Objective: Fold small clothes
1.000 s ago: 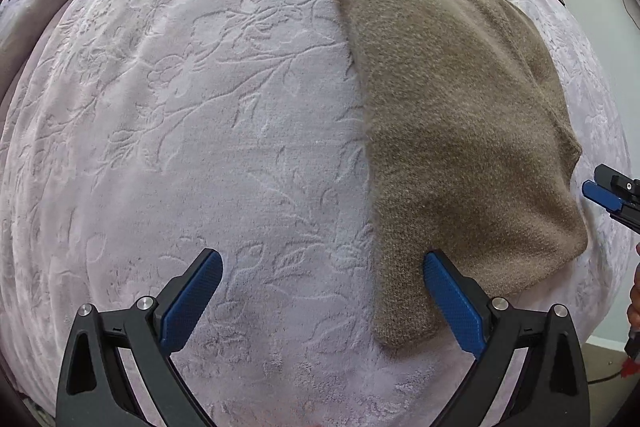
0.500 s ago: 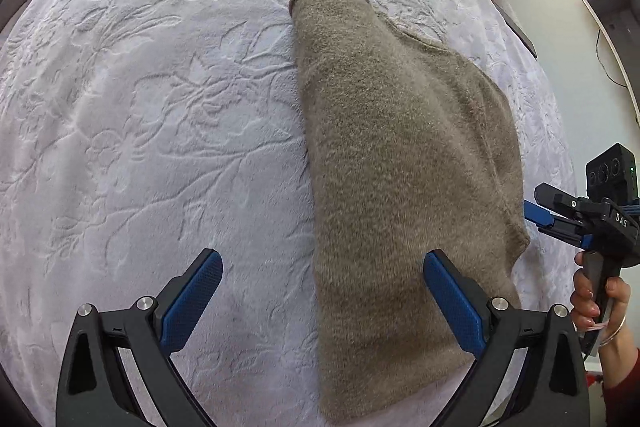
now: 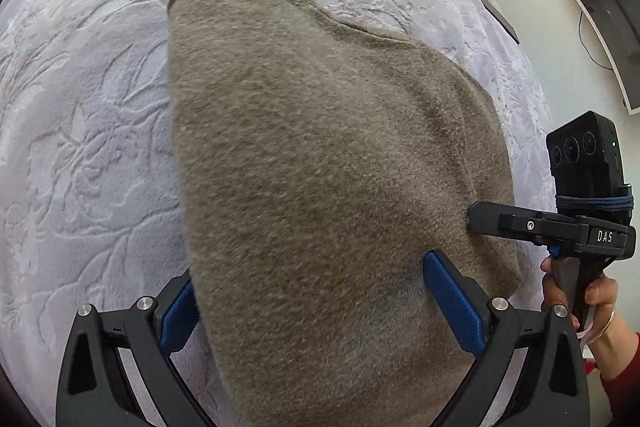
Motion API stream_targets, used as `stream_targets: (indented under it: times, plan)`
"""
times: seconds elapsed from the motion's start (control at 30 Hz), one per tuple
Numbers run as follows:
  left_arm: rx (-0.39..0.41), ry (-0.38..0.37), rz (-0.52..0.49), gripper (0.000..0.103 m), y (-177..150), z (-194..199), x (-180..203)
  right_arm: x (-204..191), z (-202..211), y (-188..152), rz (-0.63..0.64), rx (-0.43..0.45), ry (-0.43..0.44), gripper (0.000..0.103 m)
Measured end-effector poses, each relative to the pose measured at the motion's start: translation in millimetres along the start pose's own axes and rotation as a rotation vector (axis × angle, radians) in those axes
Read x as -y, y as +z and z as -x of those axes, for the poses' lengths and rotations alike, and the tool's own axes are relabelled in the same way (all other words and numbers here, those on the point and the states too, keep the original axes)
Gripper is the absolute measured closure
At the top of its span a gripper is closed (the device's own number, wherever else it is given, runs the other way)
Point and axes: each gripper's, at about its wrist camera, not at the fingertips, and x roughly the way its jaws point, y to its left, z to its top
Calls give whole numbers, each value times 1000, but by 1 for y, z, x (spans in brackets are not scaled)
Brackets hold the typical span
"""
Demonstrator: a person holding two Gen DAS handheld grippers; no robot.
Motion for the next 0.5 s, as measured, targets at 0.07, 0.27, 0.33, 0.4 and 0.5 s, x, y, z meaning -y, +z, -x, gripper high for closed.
stream_targets:
  times: [0.07, 0.27, 0.33, 0.4, 0.5]
  plan:
    - [-1, 8, -5, 2, 1, -4, 1, 2, -7, 3, 5, -14, 5, 31]
    - [12, 23, -15, 8, -1, -4, 7, 8, -10, 6, -42, -2, 17, 50]
    - [31, 31, -27, 19, -5, 4, 8, 7, -9, 5, -57, 2, 37, 66]
    - [51, 25, -32, 33, -8, 12, 8, 2, -8, 3, -57, 11, 47, 68]
    - [65, -4, -18, 49, -10, 25, 4, -7, -3, 1, -58, 23, 66, 69]
